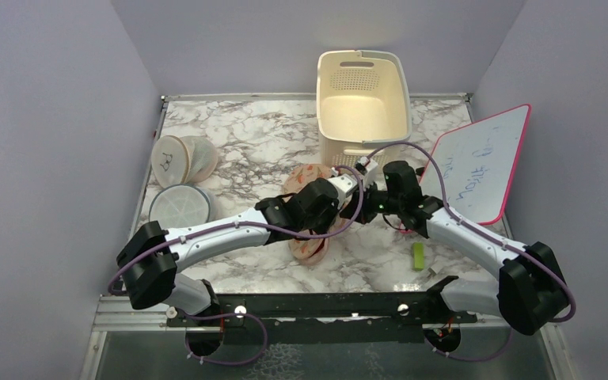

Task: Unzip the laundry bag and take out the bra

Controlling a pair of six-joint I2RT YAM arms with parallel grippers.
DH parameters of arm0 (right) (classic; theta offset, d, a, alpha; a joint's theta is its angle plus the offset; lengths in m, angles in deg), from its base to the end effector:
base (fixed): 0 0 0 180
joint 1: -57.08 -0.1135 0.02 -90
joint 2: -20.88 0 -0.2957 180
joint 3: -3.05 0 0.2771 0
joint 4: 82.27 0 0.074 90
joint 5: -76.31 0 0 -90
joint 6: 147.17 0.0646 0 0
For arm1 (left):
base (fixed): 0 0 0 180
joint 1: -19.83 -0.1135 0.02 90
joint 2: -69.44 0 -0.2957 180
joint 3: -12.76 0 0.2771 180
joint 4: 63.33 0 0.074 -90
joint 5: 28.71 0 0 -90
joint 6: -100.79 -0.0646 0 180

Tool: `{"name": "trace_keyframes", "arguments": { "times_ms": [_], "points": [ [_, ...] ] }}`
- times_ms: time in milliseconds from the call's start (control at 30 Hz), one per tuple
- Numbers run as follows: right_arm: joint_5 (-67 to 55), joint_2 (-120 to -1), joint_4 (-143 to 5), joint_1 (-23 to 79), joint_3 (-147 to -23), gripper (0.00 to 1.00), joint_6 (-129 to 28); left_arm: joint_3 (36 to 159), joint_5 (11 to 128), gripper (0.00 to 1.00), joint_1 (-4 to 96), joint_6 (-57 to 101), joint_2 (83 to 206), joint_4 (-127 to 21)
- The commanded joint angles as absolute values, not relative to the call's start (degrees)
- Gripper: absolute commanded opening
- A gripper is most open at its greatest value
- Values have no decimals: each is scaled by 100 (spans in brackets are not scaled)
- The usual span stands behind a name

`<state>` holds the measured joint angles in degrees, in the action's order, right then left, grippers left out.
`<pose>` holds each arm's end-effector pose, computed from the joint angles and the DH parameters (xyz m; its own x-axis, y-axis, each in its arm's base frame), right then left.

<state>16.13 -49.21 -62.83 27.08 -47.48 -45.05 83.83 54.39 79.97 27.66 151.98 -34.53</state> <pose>0.2277 0.1686 0.2169 -0.6942 -0.1905 -0.6941 -0.6369 0.6118 0.4691 0.1853 -0.3071 0.2623 -0.5446 0.3699 -0.7527 0.6868 0.7118 -0.1471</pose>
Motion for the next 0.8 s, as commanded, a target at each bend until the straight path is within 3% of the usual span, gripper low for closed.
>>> {"name": "trace_keyframes", "arguments": {
  "times_ms": [0,500,767],
  "points": [
    [1107,-5098,-6215,2724,-5049,1,-4485,8219,5865,0,8021,2275,14768,-3341],
    [-105,-5841,-6316,2811,-5598,1,-4568,7673,6140,0,8026,1959,14039,-3274],
    [54,-5842,-6383,2851,-5727,1,-4660,7358,6129,0,8027,2047,13712,-3212]
  ]
}}
